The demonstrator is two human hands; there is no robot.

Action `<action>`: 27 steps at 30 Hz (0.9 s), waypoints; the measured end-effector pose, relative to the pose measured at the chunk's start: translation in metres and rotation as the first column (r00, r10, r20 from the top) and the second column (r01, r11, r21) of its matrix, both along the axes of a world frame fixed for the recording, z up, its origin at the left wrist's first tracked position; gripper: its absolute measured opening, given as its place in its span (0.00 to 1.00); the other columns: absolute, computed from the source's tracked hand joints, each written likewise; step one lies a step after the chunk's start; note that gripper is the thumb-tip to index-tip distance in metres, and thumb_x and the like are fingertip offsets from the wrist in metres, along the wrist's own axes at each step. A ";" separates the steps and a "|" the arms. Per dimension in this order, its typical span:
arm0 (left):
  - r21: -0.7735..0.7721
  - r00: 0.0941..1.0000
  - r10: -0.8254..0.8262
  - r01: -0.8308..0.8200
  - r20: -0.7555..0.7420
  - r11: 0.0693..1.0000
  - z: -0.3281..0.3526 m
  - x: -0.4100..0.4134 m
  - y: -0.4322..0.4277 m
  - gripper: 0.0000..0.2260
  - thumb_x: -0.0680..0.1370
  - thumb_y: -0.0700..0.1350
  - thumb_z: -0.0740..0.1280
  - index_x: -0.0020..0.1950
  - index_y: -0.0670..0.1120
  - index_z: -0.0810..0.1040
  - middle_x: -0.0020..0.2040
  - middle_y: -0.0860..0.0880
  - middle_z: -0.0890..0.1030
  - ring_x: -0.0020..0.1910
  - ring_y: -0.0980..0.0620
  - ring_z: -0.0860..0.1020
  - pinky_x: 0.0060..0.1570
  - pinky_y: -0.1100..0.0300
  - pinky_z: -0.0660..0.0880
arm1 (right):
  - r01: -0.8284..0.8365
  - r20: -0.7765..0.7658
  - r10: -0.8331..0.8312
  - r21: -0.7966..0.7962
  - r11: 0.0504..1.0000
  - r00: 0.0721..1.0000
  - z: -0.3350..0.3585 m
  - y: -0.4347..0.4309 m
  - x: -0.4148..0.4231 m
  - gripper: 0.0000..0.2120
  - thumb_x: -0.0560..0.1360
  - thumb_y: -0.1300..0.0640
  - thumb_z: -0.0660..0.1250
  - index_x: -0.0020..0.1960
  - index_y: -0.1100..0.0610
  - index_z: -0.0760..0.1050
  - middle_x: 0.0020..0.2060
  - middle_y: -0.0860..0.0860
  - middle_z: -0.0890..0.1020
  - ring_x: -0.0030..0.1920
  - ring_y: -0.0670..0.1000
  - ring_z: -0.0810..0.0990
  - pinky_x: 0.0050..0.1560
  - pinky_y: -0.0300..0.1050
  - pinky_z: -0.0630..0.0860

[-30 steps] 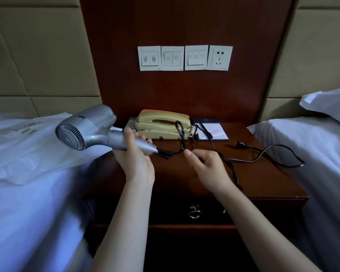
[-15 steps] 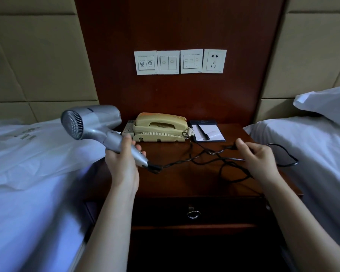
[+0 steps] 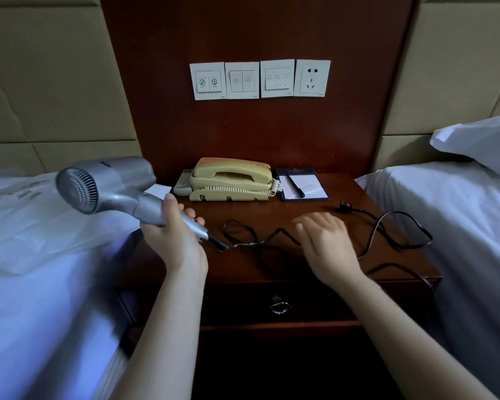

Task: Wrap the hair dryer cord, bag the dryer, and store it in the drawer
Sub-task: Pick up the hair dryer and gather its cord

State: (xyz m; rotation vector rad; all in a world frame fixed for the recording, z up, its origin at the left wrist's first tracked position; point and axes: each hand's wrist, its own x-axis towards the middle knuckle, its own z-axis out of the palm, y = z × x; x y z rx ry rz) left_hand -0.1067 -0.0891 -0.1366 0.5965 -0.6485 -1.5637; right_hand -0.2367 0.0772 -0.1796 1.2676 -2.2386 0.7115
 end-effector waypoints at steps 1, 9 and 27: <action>0.005 1.000 0.014 -0.014 -0.014 1.000 0.000 -0.001 0.001 0.07 0.77 0.42 0.64 0.50 0.43 0.67 0.37 0.47 0.72 0.27 0.55 0.72 0.26 0.62 0.69 | -0.061 0.054 0.060 0.003 0.998 0.997 0.001 -0.004 0.006 0.21 0.78 0.47 0.51 0.55 0.57 0.78 0.49 0.52 0.82 0.51 0.56 0.78 0.52 0.48 0.70; 0.052 0.998 0.046 -0.043 -0.053 0.998 0.000 0.001 -0.005 0.07 0.77 0.41 0.64 0.43 0.43 0.67 0.36 0.47 0.71 0.28 0.53 0.71 0.26 0.62 0.68 | -0.164 0.336 0.219 -0.184 0.969 0.916 0.004 -0.007 0.002 0.08 0.77 0.54 0.64 0.42 0.58 0.75 0.31 0.49 0.78 0.33 0.49 0.76 0.35 0.48 0.74; -0.278 0.524 -0.171 0.667 0.834 0.691 0.002 0.019 -0.003 0.08 0.77 0.43 0.67 0.54 0.45 0.71 0.37 0.46 0.72 0.24 0.53 0.69 0.21 0.63 0.67 | -0.109 -0.060 0.114 0.083 0.991 0.992 0.047 0.017 -0.002 0.24 0.75 0.39 0.55 0.26 0.52 0.57 0.20 0.49 0.62 0.23 0.49 0.64 0.24 0.38 0.55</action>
